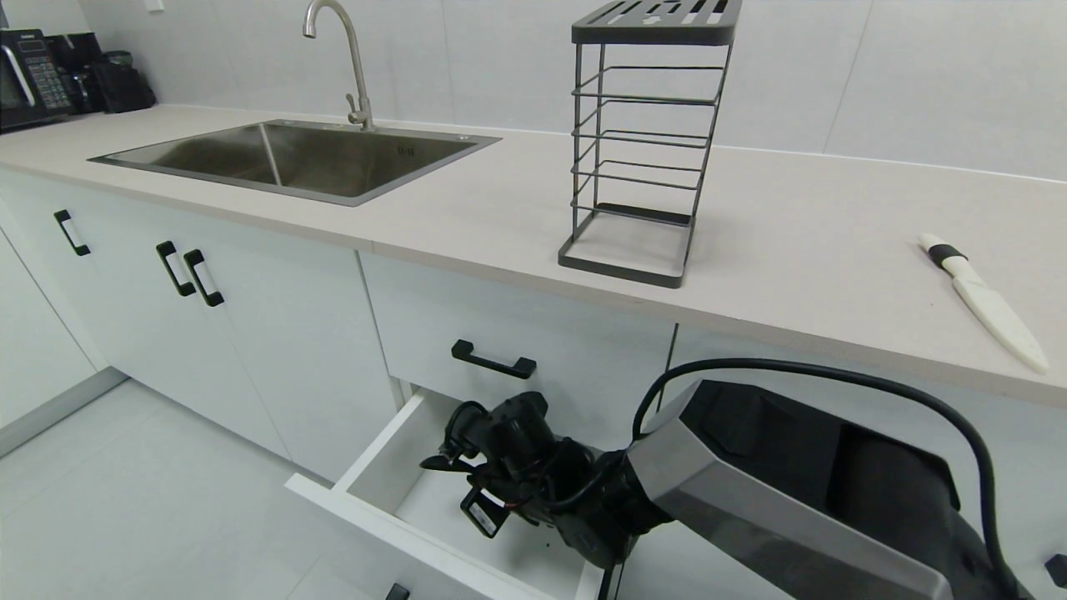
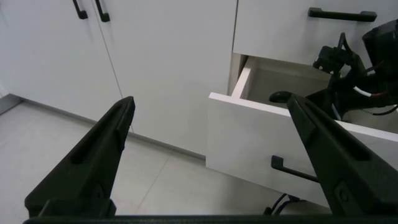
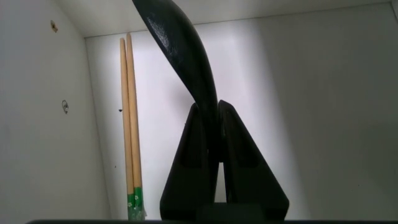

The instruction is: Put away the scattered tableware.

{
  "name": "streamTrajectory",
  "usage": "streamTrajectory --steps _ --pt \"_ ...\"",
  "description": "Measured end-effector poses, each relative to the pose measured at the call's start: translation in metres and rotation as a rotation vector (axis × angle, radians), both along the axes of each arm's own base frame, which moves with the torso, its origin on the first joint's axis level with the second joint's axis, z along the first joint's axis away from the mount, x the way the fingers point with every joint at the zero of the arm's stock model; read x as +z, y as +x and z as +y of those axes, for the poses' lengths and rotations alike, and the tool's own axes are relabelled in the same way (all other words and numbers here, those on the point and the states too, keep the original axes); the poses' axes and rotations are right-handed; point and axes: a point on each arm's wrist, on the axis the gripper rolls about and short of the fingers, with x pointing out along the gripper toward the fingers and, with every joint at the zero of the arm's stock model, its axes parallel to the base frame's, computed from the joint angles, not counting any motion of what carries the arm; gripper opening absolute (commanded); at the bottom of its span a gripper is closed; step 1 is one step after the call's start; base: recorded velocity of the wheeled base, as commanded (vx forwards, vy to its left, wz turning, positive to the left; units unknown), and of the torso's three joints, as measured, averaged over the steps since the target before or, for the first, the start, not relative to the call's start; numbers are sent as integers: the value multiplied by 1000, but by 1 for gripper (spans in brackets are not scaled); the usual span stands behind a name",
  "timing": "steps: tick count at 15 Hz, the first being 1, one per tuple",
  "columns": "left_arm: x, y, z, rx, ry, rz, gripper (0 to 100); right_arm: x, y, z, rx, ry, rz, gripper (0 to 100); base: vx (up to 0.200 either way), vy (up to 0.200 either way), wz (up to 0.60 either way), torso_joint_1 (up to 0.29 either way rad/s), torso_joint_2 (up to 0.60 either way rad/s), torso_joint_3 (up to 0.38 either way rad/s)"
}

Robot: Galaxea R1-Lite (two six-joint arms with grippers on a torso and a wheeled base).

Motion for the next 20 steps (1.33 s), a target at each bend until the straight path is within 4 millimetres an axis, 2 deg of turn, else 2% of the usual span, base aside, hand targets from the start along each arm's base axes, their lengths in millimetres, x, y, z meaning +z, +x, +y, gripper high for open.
streamTrajectory --steps 12,13,17,20 --pt "0 0 0 0 0 0 100 -15 -10 8 35 -23 8 0 0 0 0 0 0 0" --pt "0 0 0 0 0 0 100 -15 -10 8 38 -25 9 100 0 0 0 0 0 0" --pt "0 0 0 0 0 0 100 -15 -11 8 55 -34 4 100 0 0 0 0 0 0" --pt "0 0 0 0 0 0 100 -6 -9 10 52 -15 -7 100 0 0 0 0 0 0"
